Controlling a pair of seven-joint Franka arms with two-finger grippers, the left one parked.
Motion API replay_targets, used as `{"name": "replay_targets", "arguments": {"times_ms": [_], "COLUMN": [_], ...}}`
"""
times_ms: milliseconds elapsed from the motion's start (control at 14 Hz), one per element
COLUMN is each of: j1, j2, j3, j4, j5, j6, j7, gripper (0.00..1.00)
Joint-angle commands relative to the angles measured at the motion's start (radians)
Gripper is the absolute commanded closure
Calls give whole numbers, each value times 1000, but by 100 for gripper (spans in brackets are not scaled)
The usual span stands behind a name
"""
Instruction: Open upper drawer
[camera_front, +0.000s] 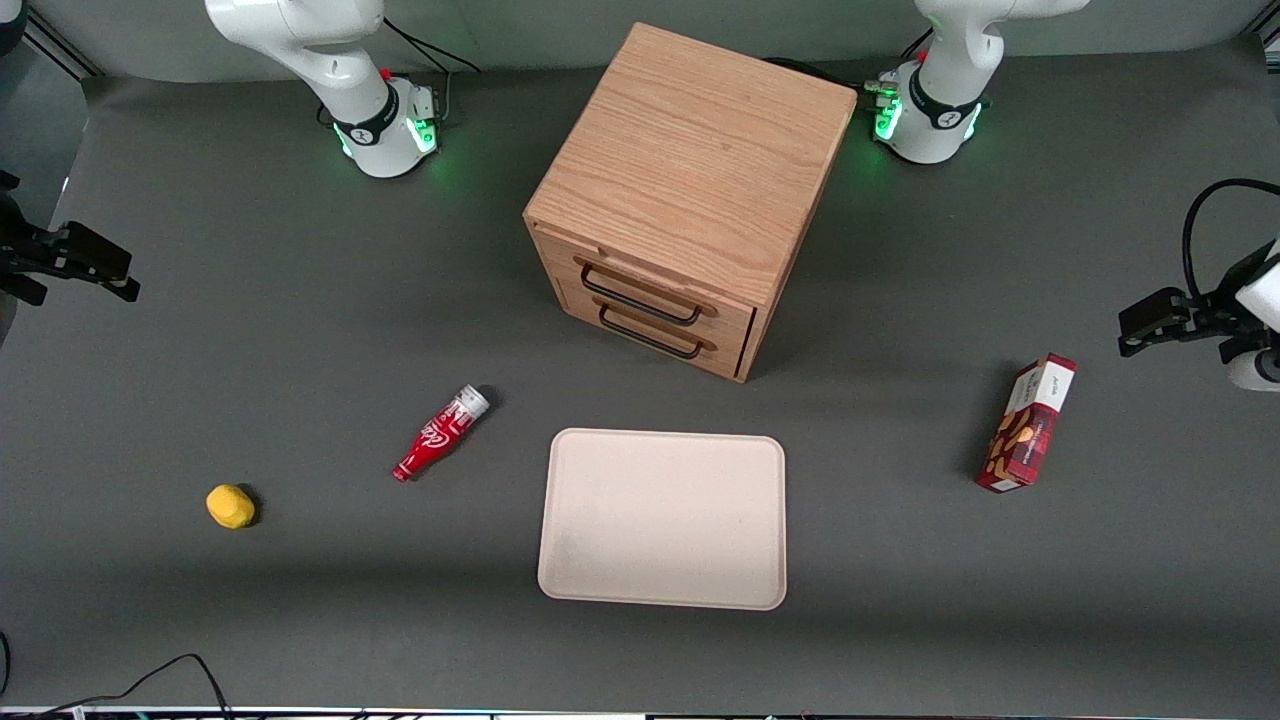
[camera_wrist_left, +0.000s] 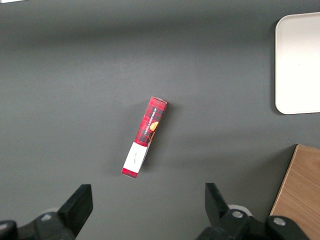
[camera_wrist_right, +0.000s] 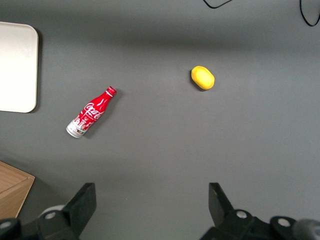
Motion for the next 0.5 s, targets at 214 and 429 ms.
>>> {"name": "replay_targets", "arguments": {"times_ms": [214,429], "j1": [3,3], "j2": [17,37], "j3": [37,117], "j4": [42,54], "j5": [4,6], "j6": [-31,-33], "j7": [18,-34], "gripper": [0,0]}}
